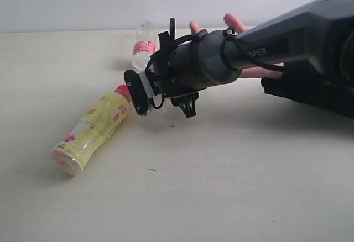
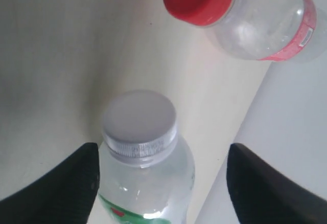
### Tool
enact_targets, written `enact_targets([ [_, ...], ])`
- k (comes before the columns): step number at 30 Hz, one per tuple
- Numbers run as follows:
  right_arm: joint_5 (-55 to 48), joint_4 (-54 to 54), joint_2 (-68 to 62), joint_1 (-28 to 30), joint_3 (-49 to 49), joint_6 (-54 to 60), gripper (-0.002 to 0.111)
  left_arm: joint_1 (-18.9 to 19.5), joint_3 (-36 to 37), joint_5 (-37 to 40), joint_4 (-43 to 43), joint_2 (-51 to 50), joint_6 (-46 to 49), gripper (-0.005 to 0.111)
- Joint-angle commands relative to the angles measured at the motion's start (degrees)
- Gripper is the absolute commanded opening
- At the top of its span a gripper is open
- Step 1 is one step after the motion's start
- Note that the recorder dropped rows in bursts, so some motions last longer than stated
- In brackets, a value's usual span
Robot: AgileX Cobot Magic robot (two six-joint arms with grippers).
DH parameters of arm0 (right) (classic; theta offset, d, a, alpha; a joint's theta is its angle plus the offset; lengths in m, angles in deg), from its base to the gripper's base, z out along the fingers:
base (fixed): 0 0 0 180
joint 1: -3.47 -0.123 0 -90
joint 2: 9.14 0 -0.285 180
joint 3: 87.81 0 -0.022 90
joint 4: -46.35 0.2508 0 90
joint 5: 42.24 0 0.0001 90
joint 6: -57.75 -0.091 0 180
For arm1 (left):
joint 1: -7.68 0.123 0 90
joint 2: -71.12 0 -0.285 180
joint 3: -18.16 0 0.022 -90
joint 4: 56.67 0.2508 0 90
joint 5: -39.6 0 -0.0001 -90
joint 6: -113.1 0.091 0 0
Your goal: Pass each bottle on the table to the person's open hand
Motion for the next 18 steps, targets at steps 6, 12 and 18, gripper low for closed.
enact_targets([
  [6, 1.03, -0.77, 0.03, 0.73, -0.31, 0.10, 0.067, 0.11, 0.18, -0.55, -0.60, 0.37, 0.14, 0.000],
  [12, 3.30, -0.77, 0.03, 0.73, -0.31, 0.10, 0.073, 0.11, 0.18, -0.55, -0.60, 0.37, 0.14, 0.000],
  [18, 2.87, -0.77, 0.03, 1.28, -0.31, 0.10, 0.073, 0.11, 0.18, -0.55, -0.60, 0.37, 0.14, 0.000],
])
